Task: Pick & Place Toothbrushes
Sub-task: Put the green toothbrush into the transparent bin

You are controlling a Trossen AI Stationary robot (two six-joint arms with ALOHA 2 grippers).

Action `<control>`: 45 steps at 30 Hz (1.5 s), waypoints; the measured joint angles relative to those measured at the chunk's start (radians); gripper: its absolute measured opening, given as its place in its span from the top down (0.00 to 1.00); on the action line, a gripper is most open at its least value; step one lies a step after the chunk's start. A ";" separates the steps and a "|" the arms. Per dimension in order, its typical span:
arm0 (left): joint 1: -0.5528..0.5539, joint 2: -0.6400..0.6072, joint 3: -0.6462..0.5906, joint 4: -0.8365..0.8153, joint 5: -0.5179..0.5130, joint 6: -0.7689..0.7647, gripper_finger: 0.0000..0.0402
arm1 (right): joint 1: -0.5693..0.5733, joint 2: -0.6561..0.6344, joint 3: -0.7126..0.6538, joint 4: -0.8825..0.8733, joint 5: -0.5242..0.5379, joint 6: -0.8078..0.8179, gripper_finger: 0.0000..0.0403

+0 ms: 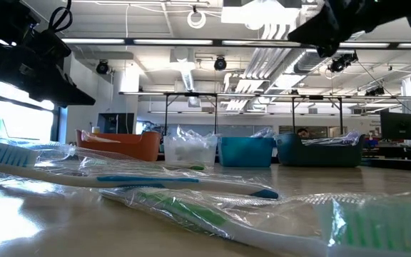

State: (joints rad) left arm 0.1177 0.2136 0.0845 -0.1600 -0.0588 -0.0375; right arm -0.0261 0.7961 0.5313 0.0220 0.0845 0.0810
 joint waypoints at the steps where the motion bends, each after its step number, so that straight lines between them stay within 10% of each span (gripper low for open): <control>1: 0.000 0.000 0.000 0.000 0.000 -0.002 0.99 | 0.000 -0.027 -0.024 0.013 0.000 0.003 0.99; 28: 0.000 0.004 -0.003 0.140 0.024 -0.177 0.99 | 0.000 -0.277 -0.367 0.305 0.097 -0.025 0.99; 45: 0.000 0.313 0.085 0.202 -0.025 -0.160 0.99 | 0.000 -0.275 -0.366 0.302 0.096 -0.033 0.99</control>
State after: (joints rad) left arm 0.1177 0.5268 0.1698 0.0422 -0.0841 -0.1974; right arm -0.0261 0.5209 0.1650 0.3237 0.1806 0.0479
